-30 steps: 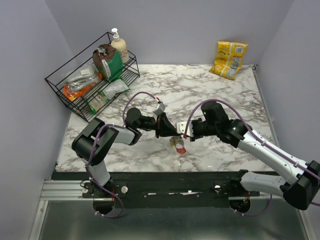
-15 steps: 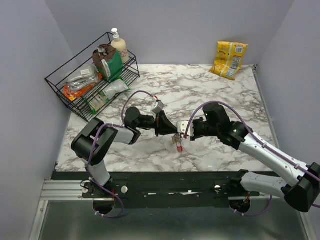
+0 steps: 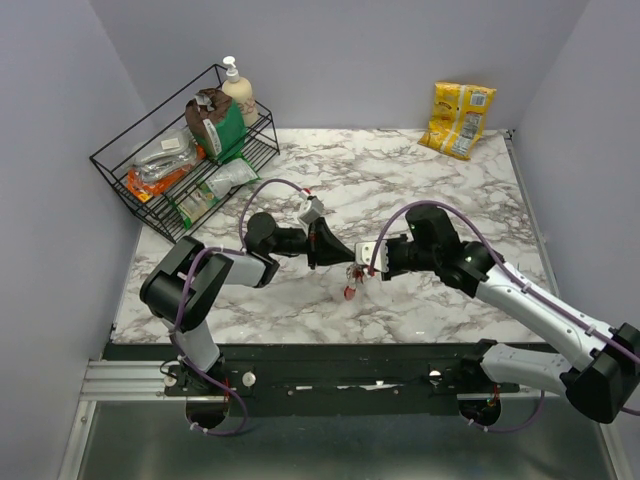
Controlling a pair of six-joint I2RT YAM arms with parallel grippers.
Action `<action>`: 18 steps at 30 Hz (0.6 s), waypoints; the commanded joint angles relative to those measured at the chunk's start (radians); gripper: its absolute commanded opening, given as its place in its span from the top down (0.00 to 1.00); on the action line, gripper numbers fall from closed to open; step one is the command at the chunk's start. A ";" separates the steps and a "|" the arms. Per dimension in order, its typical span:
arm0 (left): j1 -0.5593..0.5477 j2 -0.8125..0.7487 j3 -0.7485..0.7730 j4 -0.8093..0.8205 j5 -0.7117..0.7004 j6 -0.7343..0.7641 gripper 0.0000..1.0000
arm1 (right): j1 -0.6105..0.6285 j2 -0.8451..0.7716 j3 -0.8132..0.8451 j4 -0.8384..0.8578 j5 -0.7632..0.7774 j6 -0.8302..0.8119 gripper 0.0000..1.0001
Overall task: Remove the keys from the keyring
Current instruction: Remove the key from the keyring.
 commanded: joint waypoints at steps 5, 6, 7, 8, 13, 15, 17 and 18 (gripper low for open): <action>0.023 -0.052 -0.013 0.343 -0.026 0.012 1.00 | 0.000 0.068 0.029 -0.123 -0.081 -0.056 0.99; 0.023 -0.051 -0.016 0.343 -0.027 0.013 1.00 | 0.009 0.081 0.029 -0.126 -0.081 -0.056 0.99; 0.023 -0.052 -0.016 0.343 -0.027 0.015 1.00 | 0.012 0.090 0.034 -0.125 -0.081 -0.054 0.99; 0.025 -0.055 -0.018 0.343 -0.030 0.015 1.00 | 0.015 0.098 0.036 -0.125 -0.086 -0.050 0.99; 0.025 -0.058 -0.022 0.343 -0.035 0.018 1.00 | 0.044 0.139 0.060 -0.114 -0.088 -0.024 0.99; 0.025 -0.055 -0.022 0.343 -0.033 0.016 1.00 | 0.053 0.148 0.060 -0.105 -0.080 -0.017 0.99; 0.025 -0.054 -0.022 0.343 -0.032 0.015 1.00 | 0.056 0.157 0.060 -0.087 -0.071 -0.010 0.99; 0.025 -0.052 -0.022 0.343 -0.032 0.015 1.00 | 0.055 0.160 0.054 -0.079 -0.066 -0.008 0.99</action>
